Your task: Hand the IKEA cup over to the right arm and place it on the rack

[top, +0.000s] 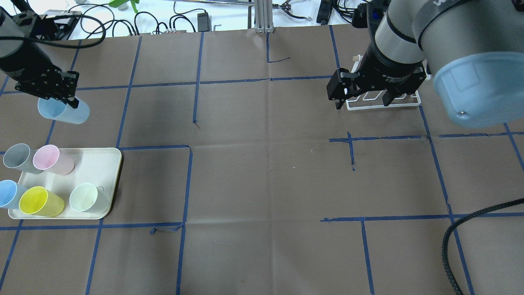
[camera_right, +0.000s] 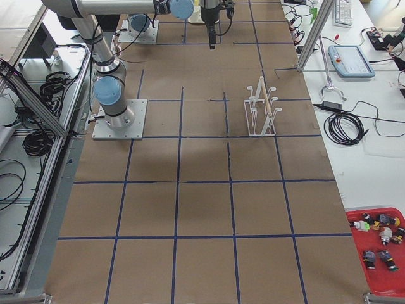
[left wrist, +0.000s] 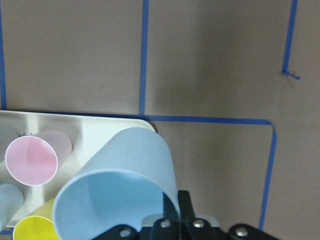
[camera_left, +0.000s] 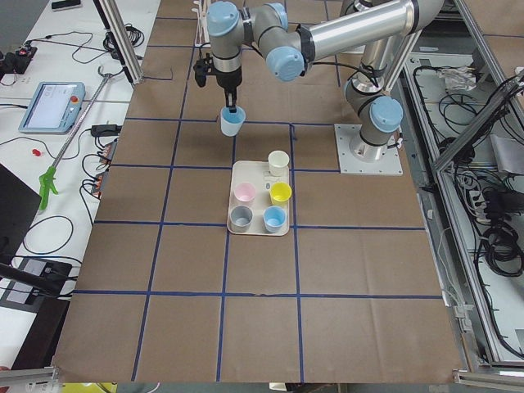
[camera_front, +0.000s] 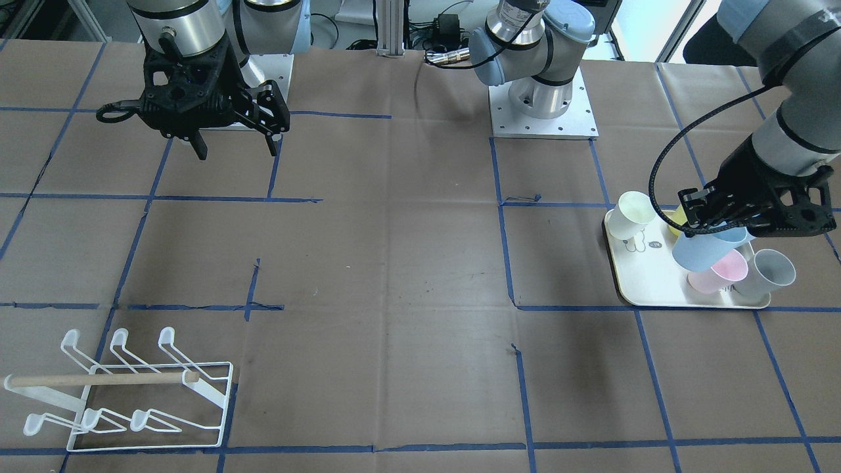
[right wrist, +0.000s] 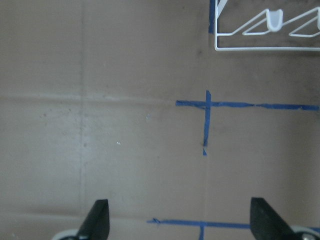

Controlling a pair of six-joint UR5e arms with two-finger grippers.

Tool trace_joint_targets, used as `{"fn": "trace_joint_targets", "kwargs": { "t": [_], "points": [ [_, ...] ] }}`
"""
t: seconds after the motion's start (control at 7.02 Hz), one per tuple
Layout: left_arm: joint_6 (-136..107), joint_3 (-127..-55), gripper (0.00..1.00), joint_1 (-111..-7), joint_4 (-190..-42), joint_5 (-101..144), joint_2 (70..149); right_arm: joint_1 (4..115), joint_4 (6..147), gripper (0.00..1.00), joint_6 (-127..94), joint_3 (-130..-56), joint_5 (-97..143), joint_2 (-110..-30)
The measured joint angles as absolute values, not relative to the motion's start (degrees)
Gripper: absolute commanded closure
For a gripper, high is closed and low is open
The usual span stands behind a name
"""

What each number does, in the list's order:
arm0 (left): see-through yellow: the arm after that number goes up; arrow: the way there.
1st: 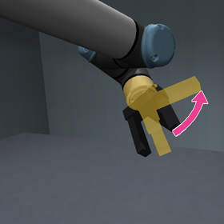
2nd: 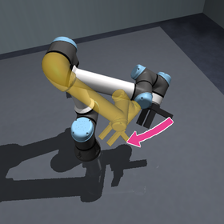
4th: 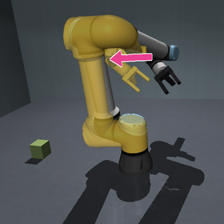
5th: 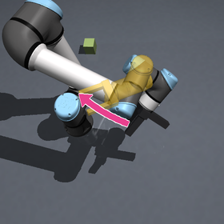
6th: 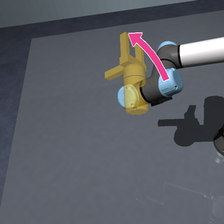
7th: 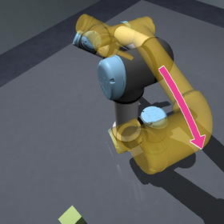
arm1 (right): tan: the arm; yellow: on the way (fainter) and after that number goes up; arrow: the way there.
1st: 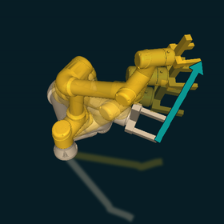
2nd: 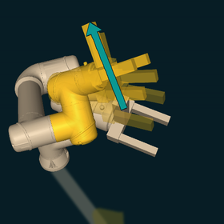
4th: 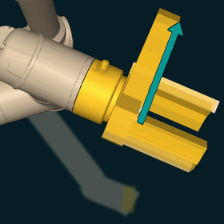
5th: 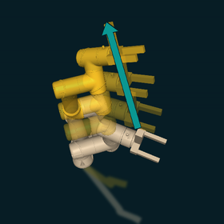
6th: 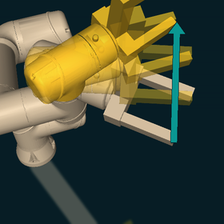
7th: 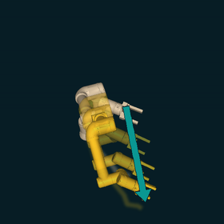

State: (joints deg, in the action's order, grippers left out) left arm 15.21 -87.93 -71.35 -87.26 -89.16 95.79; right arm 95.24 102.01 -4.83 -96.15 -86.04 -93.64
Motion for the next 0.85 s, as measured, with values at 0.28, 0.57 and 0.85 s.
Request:
{"fn": "trace_joint_targets", "kwargs": {
  "t": [0.28, 0.57, 0.85],
  "points": [
    [12.5, -84.5, 1.00, -74.4, -84.5, -85.9, 97.3, 95.3, 115.1, 0.01, -13.2, -96.2, -79.4, -92.2],
    [12.7, -86.3, 1.00, -75.8, -71.2, -77.4, 99.3, 95.3, 128.4, 0.02, -21.6, -96.2, -72.8, -89.7],
    [13.1, -93.0, 1.00, -77.8, -52.6, -68.3, 99.7, 95.4, 139.0, 0.04, -32.5, -96.2, -69.4, -87.0]
  ]
}}
